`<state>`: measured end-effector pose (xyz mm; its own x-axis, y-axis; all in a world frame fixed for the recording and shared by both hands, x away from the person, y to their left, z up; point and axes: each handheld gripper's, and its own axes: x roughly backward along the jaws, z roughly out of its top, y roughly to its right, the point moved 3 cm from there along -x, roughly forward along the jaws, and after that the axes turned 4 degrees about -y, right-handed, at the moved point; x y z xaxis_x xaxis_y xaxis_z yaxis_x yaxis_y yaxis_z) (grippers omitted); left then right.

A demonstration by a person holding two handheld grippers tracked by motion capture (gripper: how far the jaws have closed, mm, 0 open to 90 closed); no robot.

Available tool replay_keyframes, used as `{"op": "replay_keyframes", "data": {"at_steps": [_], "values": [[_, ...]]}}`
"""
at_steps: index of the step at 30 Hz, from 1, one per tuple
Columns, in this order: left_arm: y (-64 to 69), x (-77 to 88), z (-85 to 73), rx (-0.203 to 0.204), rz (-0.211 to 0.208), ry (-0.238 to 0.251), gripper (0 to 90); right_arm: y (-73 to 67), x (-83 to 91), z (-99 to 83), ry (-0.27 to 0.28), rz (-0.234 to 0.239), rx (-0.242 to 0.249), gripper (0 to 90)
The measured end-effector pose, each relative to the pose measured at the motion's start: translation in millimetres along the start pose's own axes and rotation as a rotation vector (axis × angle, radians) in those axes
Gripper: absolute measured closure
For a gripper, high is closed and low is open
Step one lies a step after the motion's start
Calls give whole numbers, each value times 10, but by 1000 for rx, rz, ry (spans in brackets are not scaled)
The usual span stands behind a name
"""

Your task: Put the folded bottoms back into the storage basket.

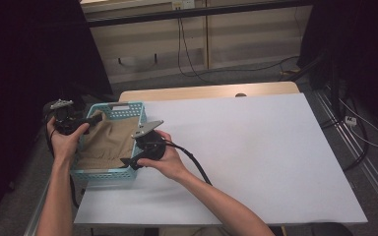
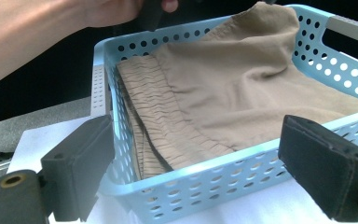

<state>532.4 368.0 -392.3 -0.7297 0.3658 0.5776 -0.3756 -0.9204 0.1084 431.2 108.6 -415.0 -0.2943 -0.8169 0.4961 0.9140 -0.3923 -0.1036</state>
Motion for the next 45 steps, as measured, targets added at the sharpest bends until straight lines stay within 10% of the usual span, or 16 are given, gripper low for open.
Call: {"op": "replay_keyframes", "data": {"at_steps": [33,45], "values": [[400,608,-290,-114,-102,92,35,-53,54,-7,21,-87,18,41],[639,811,-451,-161,-54,116,39,-41,150,-71,37,-116,0,39]]}}
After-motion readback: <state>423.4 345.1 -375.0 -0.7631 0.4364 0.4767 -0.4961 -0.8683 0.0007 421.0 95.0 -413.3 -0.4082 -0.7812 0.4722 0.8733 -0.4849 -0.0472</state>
